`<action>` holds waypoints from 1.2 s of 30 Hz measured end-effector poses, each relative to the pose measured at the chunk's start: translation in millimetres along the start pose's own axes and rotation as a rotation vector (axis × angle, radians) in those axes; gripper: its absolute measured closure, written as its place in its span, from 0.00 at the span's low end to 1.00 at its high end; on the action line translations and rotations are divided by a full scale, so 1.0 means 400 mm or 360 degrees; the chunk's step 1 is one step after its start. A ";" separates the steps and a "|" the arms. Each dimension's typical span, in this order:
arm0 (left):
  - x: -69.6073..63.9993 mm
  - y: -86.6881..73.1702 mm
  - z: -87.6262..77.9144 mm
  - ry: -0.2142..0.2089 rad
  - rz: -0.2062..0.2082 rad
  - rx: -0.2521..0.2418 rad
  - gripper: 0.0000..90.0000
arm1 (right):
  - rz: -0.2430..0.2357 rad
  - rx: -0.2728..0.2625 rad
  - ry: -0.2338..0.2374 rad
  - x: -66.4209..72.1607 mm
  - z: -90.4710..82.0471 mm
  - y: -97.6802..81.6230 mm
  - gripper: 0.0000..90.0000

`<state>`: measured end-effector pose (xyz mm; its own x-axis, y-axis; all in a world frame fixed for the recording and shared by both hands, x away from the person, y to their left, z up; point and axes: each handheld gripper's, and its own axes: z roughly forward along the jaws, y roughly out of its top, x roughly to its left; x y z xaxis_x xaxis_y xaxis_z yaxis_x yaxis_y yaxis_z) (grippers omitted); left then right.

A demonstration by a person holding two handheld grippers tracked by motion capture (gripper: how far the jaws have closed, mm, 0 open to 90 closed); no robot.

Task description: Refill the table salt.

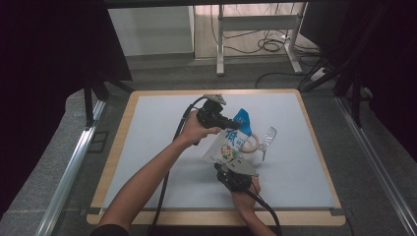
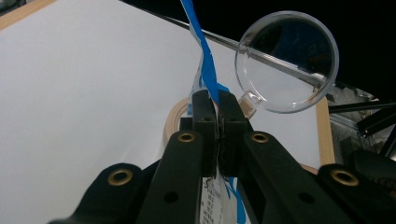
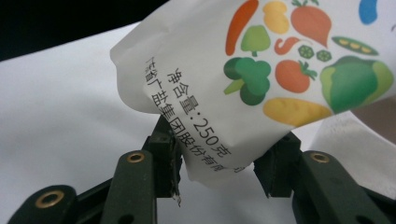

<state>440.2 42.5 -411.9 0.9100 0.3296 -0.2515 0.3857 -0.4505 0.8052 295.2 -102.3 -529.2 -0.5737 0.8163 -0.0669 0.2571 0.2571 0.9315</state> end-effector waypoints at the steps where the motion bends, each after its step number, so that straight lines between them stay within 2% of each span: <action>1: -0.001 -0.001 -0.002 0.0001 -0.0003 -0.0002 0.98 | 0.0013 0.0014 0.0006 -0.002 0.001 -0.001 0.61; 10: -0.006 -0.016 -0.006 -0.0010 -0.0017 -0.0044 0.99 | 0.0006 0.0110 0.0032 -0.014 0.007 -0.008 0.59; 20: -0.018 -0.024 -0.013 -0.0002 -0.0019 -0.0111 0.99 | 0.0035 0.0146 0.0084 -0.027 0.004 -0.008 0.56; 27: -0.020 -0.026 -0.018 0.0000 -0.0024 -0.0127 0.99 | 0.0046 0.0191 0.0115 -0.029 0.005 -0.011 0.52; 36: -0.025 -0.039 -0.021 0.0009 -0.0044 -0.0159 0.99 | 0.0043 0.0202 0.0149 -0.029 0.000 -0.010 0.51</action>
<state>423.7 53.4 -417.4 0.8983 0.3454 -0.2715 0.3931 -0.3563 0.8477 300.8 -112.7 -532.3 -0.6338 0.7735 -0.0036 0.3662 0.3042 0.8794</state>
